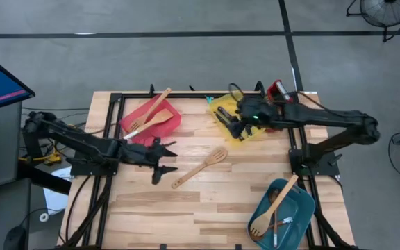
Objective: Pick & Place Kitchen Items
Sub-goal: Put the wooden slotted serving spoon into the blue bin
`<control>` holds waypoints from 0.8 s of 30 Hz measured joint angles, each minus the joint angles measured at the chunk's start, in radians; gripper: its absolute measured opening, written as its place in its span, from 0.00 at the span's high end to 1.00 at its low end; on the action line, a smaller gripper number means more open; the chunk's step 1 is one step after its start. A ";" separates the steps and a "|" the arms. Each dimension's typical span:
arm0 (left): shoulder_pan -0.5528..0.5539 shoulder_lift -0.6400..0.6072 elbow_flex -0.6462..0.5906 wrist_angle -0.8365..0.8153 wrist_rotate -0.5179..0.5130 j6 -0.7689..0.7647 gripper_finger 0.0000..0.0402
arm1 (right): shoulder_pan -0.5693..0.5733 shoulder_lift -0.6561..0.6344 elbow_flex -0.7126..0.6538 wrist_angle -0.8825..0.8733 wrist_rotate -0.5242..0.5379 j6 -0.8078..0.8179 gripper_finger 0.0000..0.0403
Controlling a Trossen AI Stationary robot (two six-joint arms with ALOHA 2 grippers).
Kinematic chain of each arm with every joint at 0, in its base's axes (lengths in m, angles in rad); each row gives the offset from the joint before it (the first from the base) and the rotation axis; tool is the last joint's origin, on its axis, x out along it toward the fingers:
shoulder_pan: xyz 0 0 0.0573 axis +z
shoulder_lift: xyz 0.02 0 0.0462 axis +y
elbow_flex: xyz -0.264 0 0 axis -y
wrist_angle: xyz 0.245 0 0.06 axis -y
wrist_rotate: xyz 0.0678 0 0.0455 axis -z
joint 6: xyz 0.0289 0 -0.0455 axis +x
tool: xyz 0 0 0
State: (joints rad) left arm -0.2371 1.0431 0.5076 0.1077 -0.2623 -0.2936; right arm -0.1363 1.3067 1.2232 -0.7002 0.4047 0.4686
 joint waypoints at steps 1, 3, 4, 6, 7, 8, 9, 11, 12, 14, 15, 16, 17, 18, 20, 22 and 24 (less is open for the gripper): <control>-0.016 0.025 0.000 0.004 -0.032 -0.008 0.36 | 0.019 -0.027 0.000 0.000 0.001 0.001 0.45; -0.047 0.075 0.000 0.007 -0.098 -0.033 0.36 | 0.057 -0.072 0.000 -0.002 0.019 0.015 0.45; -0.060 0.101 0.000 0.013 -0.125 -0.045 0.36 | 0.076 -0.091 0.000 -0.003 0.029 0.025 0.46; -0.084 0.151 0.000 0.026 -0.171 -0.066 0.36 | 0.110 -0.121 0.000 -0.003 0.048 0.035 0.46; -0.095 0.176 0.000 0.035 -0.192 -0.080 0.36 | 0.126 -0.131 0.000 -0.003 0.056 0.039 0.46; -0.105 0.196 0.000 0.042 -0.210 -0.090 0.36 | 0.141 -0.139 0.000 -0.004 0.065 0.048 0.46; -0.112 0.221 0.001 0.054 -0.226 -0.101 0.36 | 0.156 -0.145 0.000 -0.006 0.072 0.054 0.46; -0.123 0.262 0.001 0.076 -0.244 -0.111 0.36 | 0.182 -0.150 0.000 -0.006 0.082 0.063 0.46; -0.125 0.283 0.002 0.085 -0.251 -0.112 0.36 | 0.194 -0.150 0.000 -0.006 0.090 0.064 0.46; -0.132 0.326 0.020 0.087 -0.263 -0.113 0.36 | 0.217 -0.148 -0.001 -0.007 0.093 0.064 0.46; -0.135 0.346 0.031 0.087 -0.267 -0.113 0.36 | 0.226 -0.145 -0.001 -0.007 0.094 0.065 0.46; -0.137 0.370 0.047 0.087 -0.270 -0.113 0.36 | 0.236 -0.138 -0.001 -0.004 0.095 0.069 0.46; -0.139 0.395 0.065 0.090 -0.271 -0.114 0.36 | 0.245 -0.132 0.000 -0.003 0.095 0.078 0.46; -0.142 0.417 0.081 0.090 -0.271 -0.114 0.37 | 0.252 -0.123 -0.001 -0.009 0.094 0.086 0.46; -0.144 0.472 0.123 0.090 -0.278 -0.106 0.38 | 0.267 -0.111 -0.002 -0.008 0.094 0.100 0.46; -0.145 0.520 0.157 0.090 -0.284 -0.084 0.40 | 0.281 -0.102 -0.002 -0.009 0.094 0.107 0.46; -0.145 0.563 0.188 0.091 -0.292 -0.062 0.40 | 0.294 -0.087 -0.001 -0.007 0.094 0.109 0.46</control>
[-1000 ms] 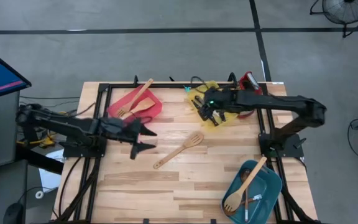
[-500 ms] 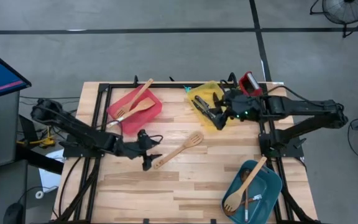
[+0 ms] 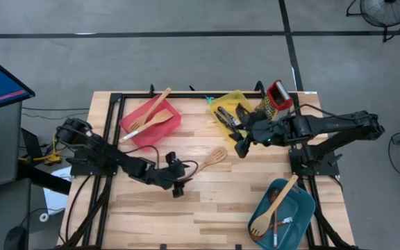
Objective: Pick & Place Kitchen Items
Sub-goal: Put the wooden slotted serving spoon into the blue bin
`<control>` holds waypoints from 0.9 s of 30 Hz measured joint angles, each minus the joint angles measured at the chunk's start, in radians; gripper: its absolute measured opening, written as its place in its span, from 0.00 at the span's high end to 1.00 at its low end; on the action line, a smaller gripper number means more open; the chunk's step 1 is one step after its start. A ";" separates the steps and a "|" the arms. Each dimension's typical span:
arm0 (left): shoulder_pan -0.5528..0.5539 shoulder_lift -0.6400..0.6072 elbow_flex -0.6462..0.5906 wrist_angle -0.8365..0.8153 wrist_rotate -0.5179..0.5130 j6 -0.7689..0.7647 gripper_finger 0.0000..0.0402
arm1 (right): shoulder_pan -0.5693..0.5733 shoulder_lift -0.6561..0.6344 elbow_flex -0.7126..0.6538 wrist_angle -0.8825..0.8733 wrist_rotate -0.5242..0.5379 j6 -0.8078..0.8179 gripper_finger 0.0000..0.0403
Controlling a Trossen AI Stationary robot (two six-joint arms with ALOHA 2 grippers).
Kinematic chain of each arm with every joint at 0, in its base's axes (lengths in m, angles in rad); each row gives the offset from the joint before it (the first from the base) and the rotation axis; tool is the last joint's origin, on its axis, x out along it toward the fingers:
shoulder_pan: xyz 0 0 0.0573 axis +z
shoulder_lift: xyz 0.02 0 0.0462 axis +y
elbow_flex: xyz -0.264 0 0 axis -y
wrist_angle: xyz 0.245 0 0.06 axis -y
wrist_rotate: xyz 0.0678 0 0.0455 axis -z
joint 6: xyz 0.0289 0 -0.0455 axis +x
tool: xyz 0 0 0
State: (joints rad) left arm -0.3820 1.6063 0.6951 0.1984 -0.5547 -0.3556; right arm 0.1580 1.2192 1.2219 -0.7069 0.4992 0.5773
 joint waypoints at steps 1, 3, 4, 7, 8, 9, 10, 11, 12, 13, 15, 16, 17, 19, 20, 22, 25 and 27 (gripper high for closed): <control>0.000 0.018 0.009 0.000 -0.010 0.005 0.40 | 0.007 0.003 -0.001 -0.005 -0.001 0.000 0.46; 0.000 0.054 0.022 0.000 -0.043 0.007 0.40 | 0.018 0.010 0.001 0.003 0.000 0.000 0.46; 0.000 0.067 0.023 -0.001 -0.062 0.007 0.40 | 0.023 0.011 0.001 0.008 -0.001 0.000 0.46; 0.008 0.107 0.022 0.000 -0.092 0.003 0.40 | 0.039 0.011 0.000 0.007 0.000 0.000 0.46; 0.011 0.116 0.022 -0.001 -0.092 0.002 0.40 | 0.042 0.011 0.000 0.006 0.000 0.000 0.46; 0.011 0.126 0.022 0.006 -0.089 0.000 0.40 | 0.045 0.011 0.000 0.002 0.000 0.000 0.46; 0.011 0.138 0.023 0.026 -0.083 -0.010 0.40 | 0.047 0.011 0.000 0.003 0.000 0.000 0.46; 0.012 0.148 0.023 0.034 -0.081 -0.021 0.40 | 0.051 0.011 0.000 0.003 0.000 0.000 0.46; 0.011 0.157 0.022 0.038 -0.076 -0.030 0.40 | 0.052 0.011 0.000 0.003 0.001 0.000 0.46; 0.011 0.167 0.022 0.052 -0.068 -0.041 0.39 | 0.052 0.011 0.000 0.003 0.002 0.000 0.46; 0.011 0.185 0.022 0.077 -0.053 -0.051 0.39 | 0.052 0.011 0.000 0.002 0.004 0.000 0.46; 0.011 0.193 0.022 0.085 -0.049 -0.053 0.39 | 0.052 0.011 0.000 0.003 0.005 0.000 0.46; 0.011 0.202 0.022 0.090 -0.048 -0.053 0.39 | 0.051 0.011 0.000 0.004 0.006 0.000 0.46; 0.011 0.217 0.022 0.096 -0.045 -0.067 0.39 | 0.051 0.011 0.000 0.003 0.007 0.000 0.46; 0.011 0.224 0.022 0.098 -0.044 -0.072 0.39 | 0.051 0.011 0.000 0.003 0.007 0.000 0.46; 0.011 0.242 0.022 0.110 -0.048 -0.076 0.40 | 0.051 0.011 0.000 0.003 0.007 0.000 0.46; 0.011 0.272 0.023 0.127 -0.059 -0.082 0.40 | 0.051 0.011 0.000 0.004 0.007 0.000 0.46; 0.010 0.289 0.025 0.135 -0.070 -0.096 0.41 | 0.051 0.011 0.000 0.003 0.007 0.000 0.46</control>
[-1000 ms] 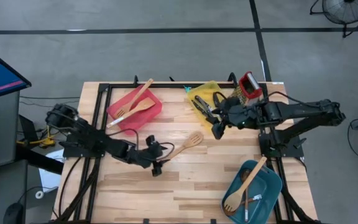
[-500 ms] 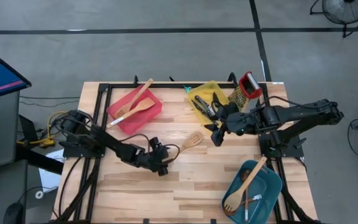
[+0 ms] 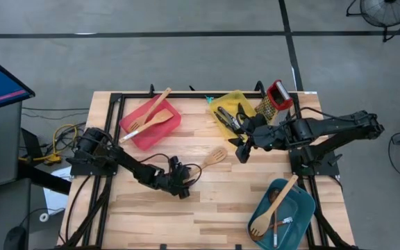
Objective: Pick & Place Kitchen Items
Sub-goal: Put the wooden slotted serving spoon into the blue bin
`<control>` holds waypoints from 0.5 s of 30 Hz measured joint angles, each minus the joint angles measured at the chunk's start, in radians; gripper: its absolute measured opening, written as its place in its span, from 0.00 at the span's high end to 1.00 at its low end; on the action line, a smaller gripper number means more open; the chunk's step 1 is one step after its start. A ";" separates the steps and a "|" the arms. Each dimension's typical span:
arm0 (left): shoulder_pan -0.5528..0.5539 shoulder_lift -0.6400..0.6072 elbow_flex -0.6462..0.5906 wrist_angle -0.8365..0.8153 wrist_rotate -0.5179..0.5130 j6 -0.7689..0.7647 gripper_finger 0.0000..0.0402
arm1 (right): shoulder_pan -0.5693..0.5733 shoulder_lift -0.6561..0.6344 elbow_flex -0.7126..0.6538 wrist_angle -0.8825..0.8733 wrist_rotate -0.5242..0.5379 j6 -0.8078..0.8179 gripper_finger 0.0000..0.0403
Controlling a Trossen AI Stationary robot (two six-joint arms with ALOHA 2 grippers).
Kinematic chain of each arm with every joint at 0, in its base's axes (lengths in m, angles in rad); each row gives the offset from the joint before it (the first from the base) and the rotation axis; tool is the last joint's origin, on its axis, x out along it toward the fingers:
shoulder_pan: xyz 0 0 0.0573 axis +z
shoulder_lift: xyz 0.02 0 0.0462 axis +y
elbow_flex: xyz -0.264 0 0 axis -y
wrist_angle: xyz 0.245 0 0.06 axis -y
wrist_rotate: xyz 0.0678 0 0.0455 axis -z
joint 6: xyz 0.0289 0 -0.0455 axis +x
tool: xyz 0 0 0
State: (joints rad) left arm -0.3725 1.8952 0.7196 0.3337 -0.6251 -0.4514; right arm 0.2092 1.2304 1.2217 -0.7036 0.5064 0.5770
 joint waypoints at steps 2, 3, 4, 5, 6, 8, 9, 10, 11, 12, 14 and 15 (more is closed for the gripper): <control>0.000 0.014 0.001 0.003 0.001 -0.013 0.42 | 0.000 0.000 0.000 0.000 0.000 0.000 0.46; 0.000 0.020 0.001 0.004 0.002 -0.014 0.43 | 0.000 0.000 0.000 0.000 0.000 0.000 0.46; 0.000 0.025 0.002 0.004 0.002 -0.018 0.44 | 0.000 0.000 0.000 0.000 0.000 0.000 0.46; 0.000 0.028 0.002 0.003 0.004 -0.025 0.46 | 0.000 0.000 0.000 0.000 0.000 0.000 0.46; 0.000 0.031 0.002 0.002 0.006 -0.030 0.49 | 0.000 0.000 0.000 0.000 0.000 0.000 0.46; 0.000 0.033 0.002 -0.003 0.013 -0.029 0.56 | 0.000 0.000 0.000 0.000 0.000 0.000 0.46; 0.000 0.033 0.002 -0.004 0.019 -0.029 0.60 | 0.000 0.000 0.000 0.000 0.000 0.000 0.46; 0.000 0.033 0.002 -0.003 0.022 -0.029 0.64 | 0.000 0.000 0.000 0.000 -0.001 0.000 0.46; 0.000 0.034 0.002 -0.003 0.024 -0.028 0.68 | 0.000 0.000 0.000 0.000 -0.003 0.000 0.46; 0.000 0.034 0.002 -0.004 0.027 -0.028 0.72 | 0.000 0.000 0.000 0.000 -0.004 0.000 0.46; 0.000 0.034 0.002 -0.004 0.030 -0.027 0.79 | 0.000 0.000 0.000 0.000 -0.006 0.000 0.46; 0.000 0.034 0.002 -0.004 0.029 -0.025 0.82 | 0.000 0.000 0.000 0.000 -0.007 0.000 0.46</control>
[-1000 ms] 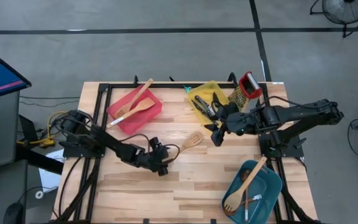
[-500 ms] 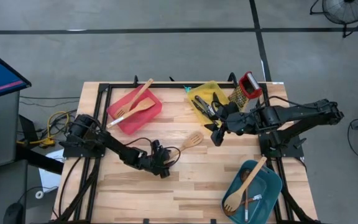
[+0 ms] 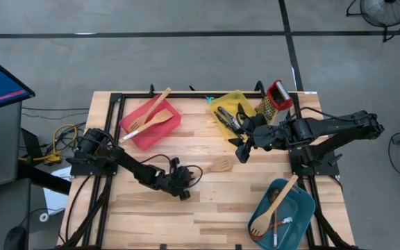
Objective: Pick & Place Kitchen Items
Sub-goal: Put the wooden slotted serving spoon into the blue bin
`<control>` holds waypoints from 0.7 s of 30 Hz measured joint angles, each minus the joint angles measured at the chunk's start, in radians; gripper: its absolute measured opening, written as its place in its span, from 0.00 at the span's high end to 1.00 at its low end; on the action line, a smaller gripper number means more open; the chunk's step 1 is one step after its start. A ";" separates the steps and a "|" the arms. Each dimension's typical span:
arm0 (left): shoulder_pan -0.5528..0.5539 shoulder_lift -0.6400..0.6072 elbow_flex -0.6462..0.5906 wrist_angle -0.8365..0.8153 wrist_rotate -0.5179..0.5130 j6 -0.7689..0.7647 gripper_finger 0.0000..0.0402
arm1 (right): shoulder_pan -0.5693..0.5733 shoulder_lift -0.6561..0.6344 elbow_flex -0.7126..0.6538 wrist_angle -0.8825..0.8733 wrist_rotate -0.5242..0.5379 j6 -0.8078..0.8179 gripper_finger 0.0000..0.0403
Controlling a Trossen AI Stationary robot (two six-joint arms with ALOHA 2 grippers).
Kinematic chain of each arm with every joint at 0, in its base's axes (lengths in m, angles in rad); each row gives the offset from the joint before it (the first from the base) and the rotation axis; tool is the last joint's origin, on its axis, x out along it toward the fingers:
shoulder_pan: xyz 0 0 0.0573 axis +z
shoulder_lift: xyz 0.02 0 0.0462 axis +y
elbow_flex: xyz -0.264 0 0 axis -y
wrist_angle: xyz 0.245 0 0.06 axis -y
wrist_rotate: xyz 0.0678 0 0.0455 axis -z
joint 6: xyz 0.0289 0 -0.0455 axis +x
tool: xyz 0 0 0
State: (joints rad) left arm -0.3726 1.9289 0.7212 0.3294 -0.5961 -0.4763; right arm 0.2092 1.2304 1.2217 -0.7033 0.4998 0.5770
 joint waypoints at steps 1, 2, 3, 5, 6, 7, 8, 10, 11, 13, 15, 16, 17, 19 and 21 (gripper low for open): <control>0.000 0.000 0.000 0.000 0.000 0.002 0.85 | 0.000 0.000 0.000 0.000 0.000 0.000 0.46; 0.000 0.000 0.000 0.000 0.001 0.004 0.87 | 0.000 0.000 0.000 0.000 0.000 0.000 0.46; 0.000 0.000 0.000 0.000 0.002 0.004 0.88 | 0.000 0.000 0.000 0.000 0.000 0.000 0.46; 0.002 0.000 -0.001 0.000 0.005 0.004 0.88 | 0.000 0.000 0.000 0.000 -0.001 0.000 0.46; 0.002 0.001 -0.001 0.000 0.004 0.004 0.88 | 0.001 0.000 0.000 0.000 -0.001 0.000 0.46; 0.002 0.000 -0.001 0.001 0.005 0.004 0.88 | 0.002 0.000 0.000 0.000 -0.001 0.000 0.46; 0.002 -0.008 -0.002 0.000 0.009 0.004 0.88 | 0.006 0.000 0.000 0.000 -0.001 0.000 0.46; 0.003 -0.023 -0.004 -0.002 0.020 0.004 0.88 | 0.015 0.000 0.000 0.003 -0.001 0.000 0.46; 0.003 -0.035 -0.004 -0.006 0.022 0.006 0.88 | 0.022 0.000 0.000 0.006 -0.001 0.000 0.46; 0.003 -0.063 -0.008 -0.019 0.038 0.027 0.88 | 0.037 -0.006 0.000 0.009 -0.001 0.000 0.46; 0.004 -0.095 -0.011 -0.038 0.045 0.046 0.88 | 0.052 -0.010 0.000 0.023 -0.001 0.000 0.46; 0.006 -0.110 -0.011 -0.040 0.046 0.053 0.88 | 0.059 -0.010 0.000 0.028 -0.001 0.000 0.46; 0.008 -0.129 -0.011 -0.037 0.046 0.057 0.88 | 0.067 -0.015 0.000 0.031 -0.001 -0.001 0.46; 0.014 -0.167 -0.011 -0.019 0.043 0.058 0.88 | 0.081 -0.023 0.000 0.055 0.000 -0.003 0.46; 0.021 -0.205 -0.023 -0.022 0.045 0.058 0.88 | 0.094 -0.030 0.001 0.070 0.002 -0.008 0.46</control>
State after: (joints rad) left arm -0.3519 1.7240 0.6986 0.3069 -0.5515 -0.4179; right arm 0.3032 1.2006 1.2225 -0.6329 0.5019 0.5686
